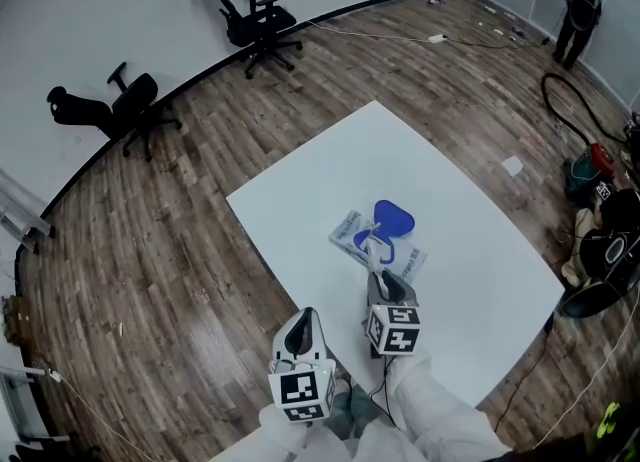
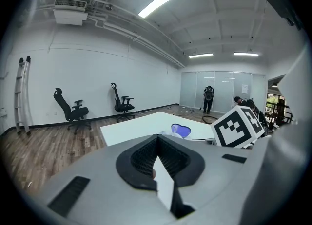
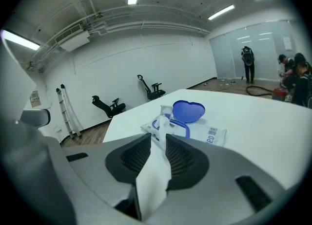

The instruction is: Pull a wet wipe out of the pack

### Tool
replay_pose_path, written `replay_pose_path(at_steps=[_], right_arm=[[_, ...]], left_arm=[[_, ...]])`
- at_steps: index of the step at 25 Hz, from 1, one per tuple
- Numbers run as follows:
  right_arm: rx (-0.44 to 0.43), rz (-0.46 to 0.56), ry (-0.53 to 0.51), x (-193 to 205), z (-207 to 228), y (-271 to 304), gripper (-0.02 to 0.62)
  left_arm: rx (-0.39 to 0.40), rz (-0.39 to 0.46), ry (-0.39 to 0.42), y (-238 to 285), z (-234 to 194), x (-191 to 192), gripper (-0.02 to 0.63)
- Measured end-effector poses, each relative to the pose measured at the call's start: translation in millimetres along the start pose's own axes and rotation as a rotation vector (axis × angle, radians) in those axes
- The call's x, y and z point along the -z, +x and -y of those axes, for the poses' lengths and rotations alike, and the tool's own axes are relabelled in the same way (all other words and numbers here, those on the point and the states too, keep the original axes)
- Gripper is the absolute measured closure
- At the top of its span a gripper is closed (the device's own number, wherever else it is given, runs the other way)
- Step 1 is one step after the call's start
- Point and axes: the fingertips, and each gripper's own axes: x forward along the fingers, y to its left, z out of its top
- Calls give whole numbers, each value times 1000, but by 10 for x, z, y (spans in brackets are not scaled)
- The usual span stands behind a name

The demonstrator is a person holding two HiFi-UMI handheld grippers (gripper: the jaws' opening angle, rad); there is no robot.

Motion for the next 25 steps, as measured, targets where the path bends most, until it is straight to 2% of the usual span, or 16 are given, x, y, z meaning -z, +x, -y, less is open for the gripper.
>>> replay_pose_path(at_steps=[5, 20, 25], right_arm=[[7, -14, -25, 28, 17, 108, 517], [37, -40, -10, 83, 98, 325, 517], [23, -45, 9, 76, 123, 309, 518]], left_arm=[[-2, -19, -3, 45, -27, 60, 606], [-11, -58, -11, 105, -147, 225, 606], [-11, -59, -12, 117, -144, 228, 606]])
